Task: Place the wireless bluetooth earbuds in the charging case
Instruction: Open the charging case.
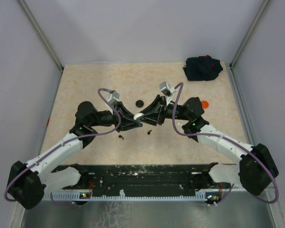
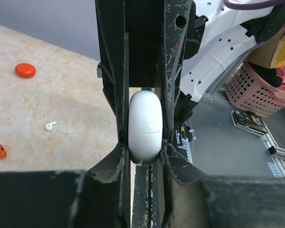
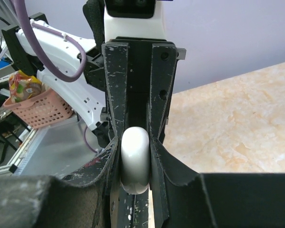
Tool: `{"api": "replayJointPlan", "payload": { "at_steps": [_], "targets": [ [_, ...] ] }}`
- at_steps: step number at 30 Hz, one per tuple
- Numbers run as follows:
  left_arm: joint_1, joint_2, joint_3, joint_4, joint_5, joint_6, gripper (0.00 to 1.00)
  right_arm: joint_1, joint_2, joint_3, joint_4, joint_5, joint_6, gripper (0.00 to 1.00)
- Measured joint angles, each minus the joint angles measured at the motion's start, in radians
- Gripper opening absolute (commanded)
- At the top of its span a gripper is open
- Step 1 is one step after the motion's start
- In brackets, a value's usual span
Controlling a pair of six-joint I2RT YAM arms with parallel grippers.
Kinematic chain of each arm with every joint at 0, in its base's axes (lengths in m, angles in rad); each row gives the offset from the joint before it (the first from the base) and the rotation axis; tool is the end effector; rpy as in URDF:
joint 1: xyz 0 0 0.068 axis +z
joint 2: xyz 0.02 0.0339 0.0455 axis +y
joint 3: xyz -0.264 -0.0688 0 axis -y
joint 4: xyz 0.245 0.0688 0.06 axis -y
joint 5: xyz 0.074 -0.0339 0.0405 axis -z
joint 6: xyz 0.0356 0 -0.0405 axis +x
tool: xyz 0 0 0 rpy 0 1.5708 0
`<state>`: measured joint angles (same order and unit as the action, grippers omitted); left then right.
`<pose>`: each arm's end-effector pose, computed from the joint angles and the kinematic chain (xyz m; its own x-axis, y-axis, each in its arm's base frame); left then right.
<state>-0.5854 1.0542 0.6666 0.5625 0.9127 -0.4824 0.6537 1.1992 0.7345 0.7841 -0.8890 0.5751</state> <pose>0.1790 -0.1524 0.3227 -0.3295 -0.1220 -0.9362 0.9419 0.0256 -0.3349 0.1909 0.1810 0.3336 -0.3176 0.1885 -0.9293 -0.9482 -0.0602 0.3118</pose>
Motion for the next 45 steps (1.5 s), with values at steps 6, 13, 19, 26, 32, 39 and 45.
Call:
{"api": "replayJointPlan", "payload": {
  "at_steps": [6,13,19,26,32,39,45],
  "targets": [
    [0.0,-0.01,-0.002,-0.051,-0.01,0.063,0.0,0.004,-0.002,0.0,-0.041,0.003,-0.024,0.35],
    [0.0,-0.04,0.027,-0.225,-0.024,0.207,0.0,0.008,-0.039,0.001,-0.175,0.004,-0.082,0.42],
    [0.0,-0.043,0.089,-0.341,-0.003,0.308,0.0,0.011,-0.062,0.014,-0.22,0.007,-0.112,0.42],
    [0.0,-0.038,0.092,-0.39,0.047,0.367,0.0,0.01,-0.063,0.02,-0.271,0.013,-0.136,0.39],
    [0.001,-0.038,0.092,-0.417,0.073,0.403,0.0,0.002,-0.063,0.021,-0.299,0.012,-0.138,0.39],
    [0.004,-0.038,0.092,-0.456,0.076,0.44,0.0,-0.014,-0.068,0.031,-0.328,0.013,-0.143,0.39],
    [0.004,-0.033,0.092,-0.481,0.076,0.457,0.0,-0.032,-0.078,0.034,-0.353,0.018,-0.157,0.39]
  ]
}}
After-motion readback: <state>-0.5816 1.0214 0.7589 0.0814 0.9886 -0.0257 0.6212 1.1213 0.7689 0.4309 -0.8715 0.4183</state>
